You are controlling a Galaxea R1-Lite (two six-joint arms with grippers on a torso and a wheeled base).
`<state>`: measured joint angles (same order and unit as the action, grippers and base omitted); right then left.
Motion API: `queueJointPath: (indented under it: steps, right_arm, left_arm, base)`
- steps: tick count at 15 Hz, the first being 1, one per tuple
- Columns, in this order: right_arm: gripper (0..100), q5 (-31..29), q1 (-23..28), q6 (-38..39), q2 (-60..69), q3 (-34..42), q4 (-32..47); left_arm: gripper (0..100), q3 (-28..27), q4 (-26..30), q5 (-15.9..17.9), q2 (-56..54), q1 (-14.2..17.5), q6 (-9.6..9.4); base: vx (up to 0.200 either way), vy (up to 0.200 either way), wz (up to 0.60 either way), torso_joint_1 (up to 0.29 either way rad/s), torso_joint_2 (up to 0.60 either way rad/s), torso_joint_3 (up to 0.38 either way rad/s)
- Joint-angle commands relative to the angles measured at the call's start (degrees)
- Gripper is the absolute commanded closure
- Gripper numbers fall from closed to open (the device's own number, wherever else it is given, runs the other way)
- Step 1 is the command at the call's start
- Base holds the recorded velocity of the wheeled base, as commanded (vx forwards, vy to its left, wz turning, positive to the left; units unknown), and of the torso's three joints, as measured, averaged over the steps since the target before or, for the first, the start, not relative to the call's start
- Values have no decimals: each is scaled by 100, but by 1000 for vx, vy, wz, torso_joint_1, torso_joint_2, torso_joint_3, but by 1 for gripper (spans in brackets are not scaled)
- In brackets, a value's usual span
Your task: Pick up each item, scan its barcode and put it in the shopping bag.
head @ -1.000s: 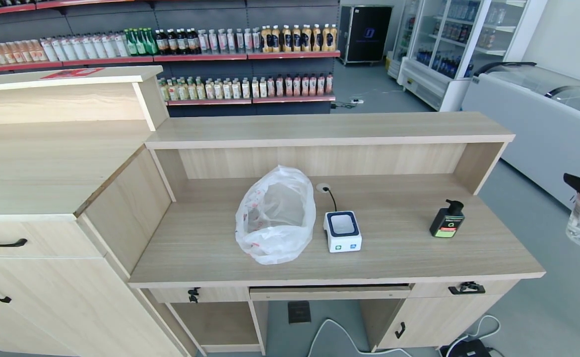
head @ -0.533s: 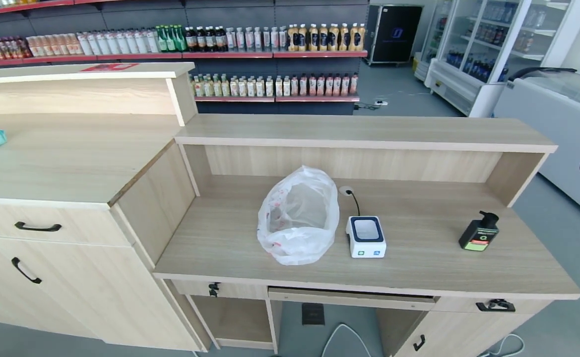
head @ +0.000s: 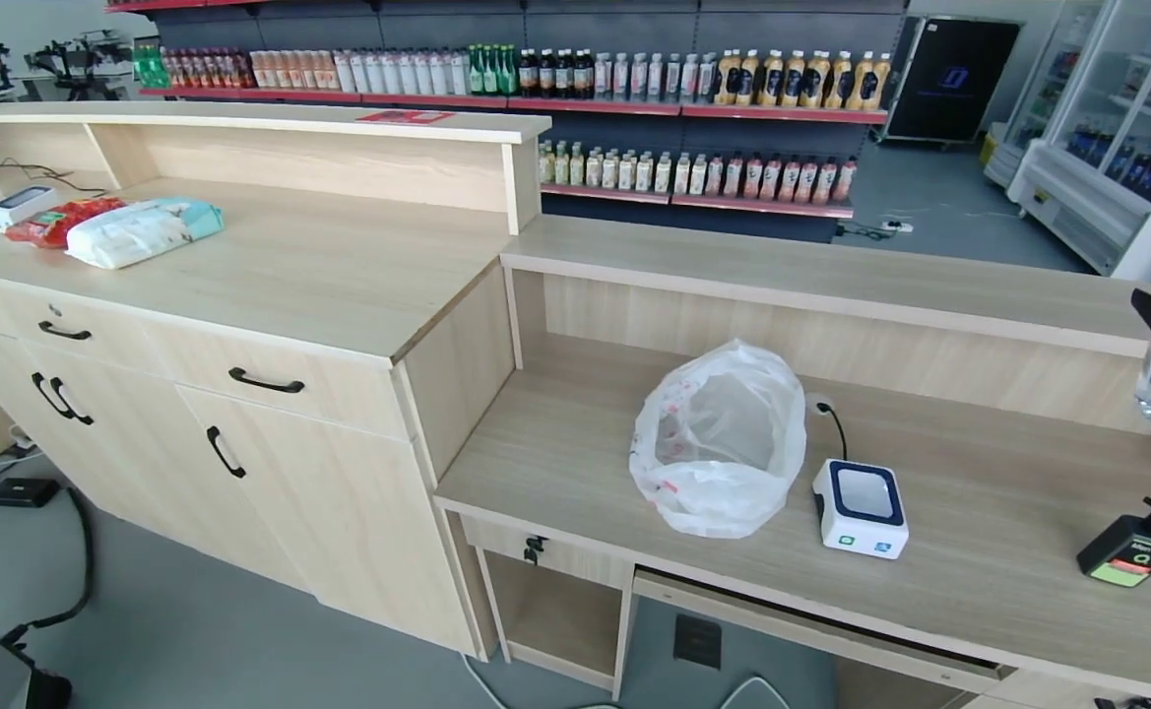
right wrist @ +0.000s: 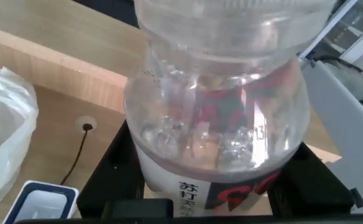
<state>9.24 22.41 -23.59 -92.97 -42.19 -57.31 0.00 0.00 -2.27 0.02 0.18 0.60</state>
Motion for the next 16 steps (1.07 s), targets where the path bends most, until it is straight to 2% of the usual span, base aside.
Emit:
queueJointPath:
  steps: [1, 4, 8, 12, 16]
  right_arm:
    - [100, 52, -193, -269, -811, 71, -615]
    - [100, 746, -333, -981, -1347, 255, -1353]
    - [100, 1159, -597, -1605, -2033, 370, -2285]
    - [100, 1326, -922, -1746, -2753, 361, -3269]
    - [100, 1423, -1054, -1877, -3263, 264, -3269]
  left_arm:
    - [0, 0, 0, -2, -2, -1, 2]
    - [0, 0, 0, -2, -2, -1, 2]
    - [0, 0, 0, -2, -2, -1, 2]
    - [0, 0, 0, -2, -2, -1, 2]
    - [0, 0, 0, -2, -2, -1, 2]
  base:
    - [0, 0, 0, 0, 0, 0]
    - [0, 0, 0, 0, 0, 0]
    - [0, 0, 0, 0, 0, 0]
    - [0, 0, 0, 0, 0, 0]
    - [0, 0, 0, 0, 0, 0]
